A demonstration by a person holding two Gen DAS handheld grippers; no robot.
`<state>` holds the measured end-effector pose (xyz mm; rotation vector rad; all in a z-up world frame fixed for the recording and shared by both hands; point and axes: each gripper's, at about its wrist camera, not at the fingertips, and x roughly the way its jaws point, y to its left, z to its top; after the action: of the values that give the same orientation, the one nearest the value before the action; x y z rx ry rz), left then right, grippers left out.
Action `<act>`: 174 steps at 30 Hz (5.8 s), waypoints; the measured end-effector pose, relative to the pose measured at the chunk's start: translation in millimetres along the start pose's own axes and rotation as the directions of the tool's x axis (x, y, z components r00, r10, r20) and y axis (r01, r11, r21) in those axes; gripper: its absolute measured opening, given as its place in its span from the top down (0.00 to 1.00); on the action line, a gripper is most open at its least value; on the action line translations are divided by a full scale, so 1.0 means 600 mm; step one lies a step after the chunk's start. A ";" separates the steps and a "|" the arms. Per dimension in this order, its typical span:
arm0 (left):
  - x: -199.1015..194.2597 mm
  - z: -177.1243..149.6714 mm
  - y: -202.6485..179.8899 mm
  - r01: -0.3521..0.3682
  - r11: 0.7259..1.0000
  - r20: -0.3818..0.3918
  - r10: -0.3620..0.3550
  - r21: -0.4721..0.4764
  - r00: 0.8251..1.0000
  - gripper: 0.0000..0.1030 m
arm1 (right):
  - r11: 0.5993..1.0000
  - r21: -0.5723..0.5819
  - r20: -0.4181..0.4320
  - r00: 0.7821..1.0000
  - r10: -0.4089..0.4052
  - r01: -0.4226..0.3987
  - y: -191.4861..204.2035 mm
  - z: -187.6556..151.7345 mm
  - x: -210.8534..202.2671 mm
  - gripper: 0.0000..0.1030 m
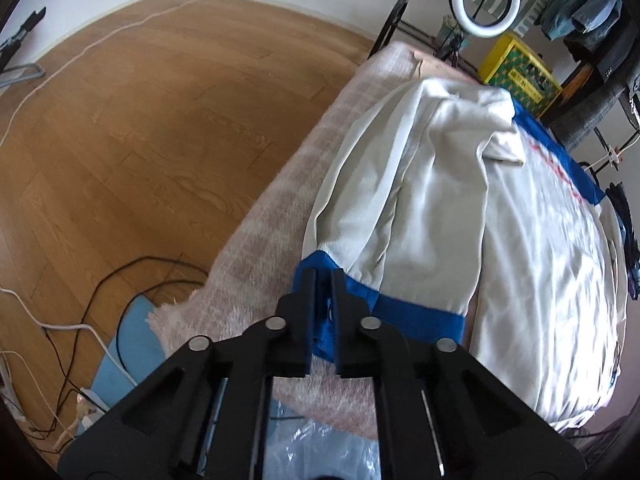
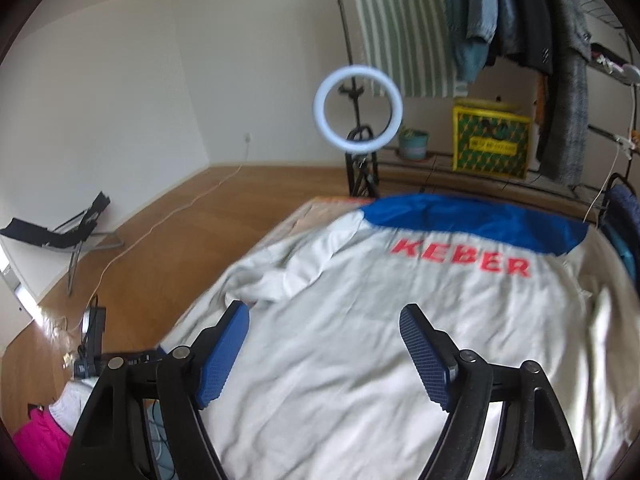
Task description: Fold large clothes
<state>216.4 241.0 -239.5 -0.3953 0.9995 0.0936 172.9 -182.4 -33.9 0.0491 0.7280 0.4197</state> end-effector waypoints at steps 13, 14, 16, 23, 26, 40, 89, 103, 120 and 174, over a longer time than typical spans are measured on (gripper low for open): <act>-0.161 0.040 -0.112 0.061 0.974 0.248 -0.116 0.216 0.962 0.99 | 0.998 0.048 -0.141 0.989 0.040 -0.034 -0.029 -0.029 0.066 0.45; -0.172 0.037 -0.127 0.070 0.965 0.249 -0.134 0.251 0.959 1.00 | 0.997 0.065 -0.150 0.987 0.048 -0.038 -0.034 -0.029 0.070 0.46; -0.198 0.022 -0.166 0.097 0.935 0.243 -0.188 0.341 0.952 1.00 | 0.993 0.105 -0.166 0.984 0.063 -0.046 -0.044 -0.027 0.080 0.48; -0.250 -0.058 -0.246 0.172 0.832 0.175 -0.304 0.527 0.936 1.00 | 0.959 0.258 -0.191 0.966 0.172 -0.119 -0.078 -0.003 0.126 0.51; -0.239 -0.067 -0.237 0.160 0.849 0.157 -0.272 0.503 0.950 1.00 | 0.938 0.323 -0.188 0.964 0.190 -0.122 -0.089 0.001 0.144 0.51; -0.043 0.057 -0.121 0.133 0.986 0.001 -0.133 0.099 0.991 0.33 | 0.942 0.299 -0.234 0.945 0.228 -0.153 -0.050 -0.007 0.185 0.49; -0.148 -0.082 -0.327 0.417 0.776 -0.210 -0.360 0.473 0.909 0.64 | 0.911 0.411 -0.326 0.930 0.168 -0.020 -0.154 -0.008 0.280 0.53; -0.096 -0.164 -0.137 0.375 0.917 -0.195 -0.347 0.133 0.917 0.64 | 0.973 0.157 -0.248 0.947 0.206 -0.170 -0.022 0.065 0.194 0.48; -0.083 -0.213 -0.141 0.485 0.870 -0.178 -0.466 0.086 0.867 0.76 | 0.998 -0.059 -0.417 0.909 -0.009 -0.017 0.111 0.126 0.424 0.46; -0.104 -0.235 -0.112 0.277 0.956 -0.016 -0.277 0.100 0.961 0.76 | 0.994 -0.033 -0.422 0.903 0.083 -0.107 -0.012 -0.041 0.307 0.67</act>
<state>86.7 134.0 -235.6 -0.4388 0.9373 -0.2108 282.3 -119.6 -170.5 -0.0613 1.1440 0.5523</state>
